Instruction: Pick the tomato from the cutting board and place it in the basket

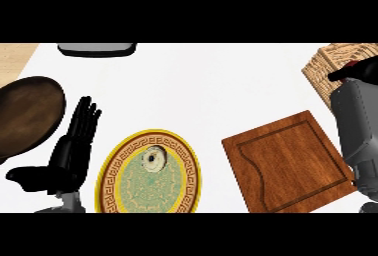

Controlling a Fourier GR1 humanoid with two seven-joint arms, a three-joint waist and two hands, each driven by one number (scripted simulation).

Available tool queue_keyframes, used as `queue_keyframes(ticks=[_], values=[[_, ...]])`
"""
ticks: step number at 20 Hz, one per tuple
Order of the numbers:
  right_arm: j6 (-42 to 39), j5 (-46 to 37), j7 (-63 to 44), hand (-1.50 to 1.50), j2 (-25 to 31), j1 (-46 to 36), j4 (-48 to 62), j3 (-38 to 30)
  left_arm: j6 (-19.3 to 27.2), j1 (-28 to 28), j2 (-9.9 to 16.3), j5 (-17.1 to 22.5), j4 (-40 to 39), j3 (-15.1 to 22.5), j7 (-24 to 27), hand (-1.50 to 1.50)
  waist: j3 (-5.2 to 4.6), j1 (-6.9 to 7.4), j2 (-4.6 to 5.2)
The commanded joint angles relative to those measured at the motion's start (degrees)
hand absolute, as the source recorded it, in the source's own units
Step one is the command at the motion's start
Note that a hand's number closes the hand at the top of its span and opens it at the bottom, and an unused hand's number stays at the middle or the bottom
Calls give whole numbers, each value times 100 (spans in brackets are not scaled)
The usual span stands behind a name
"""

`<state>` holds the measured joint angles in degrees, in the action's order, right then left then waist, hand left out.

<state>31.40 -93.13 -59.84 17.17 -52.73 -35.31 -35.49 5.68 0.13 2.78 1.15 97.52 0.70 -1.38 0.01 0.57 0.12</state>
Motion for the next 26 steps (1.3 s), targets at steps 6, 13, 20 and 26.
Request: queue_keyframes(ticks=[6,13,20,26], values=[[562,335,-300,150,-58,563,-222,-92,-39,-31,-20,-29,-219,-45,247,0,-2,-25,1],[287,658,-136,-150,-62,758,-536,-181,-27,-186,-10,16,-331,-117,95,0,-2,-42,-9],[1461,822,120,-150,-43,856,-289,17,-244,-214,107,214,-605,-350,431,0,0,12,16],[1530,224,-143,-150,-28,1195,-1273,358,124,-436,-106,-130,-458,-57,-78,0,-5,-76,-22]])
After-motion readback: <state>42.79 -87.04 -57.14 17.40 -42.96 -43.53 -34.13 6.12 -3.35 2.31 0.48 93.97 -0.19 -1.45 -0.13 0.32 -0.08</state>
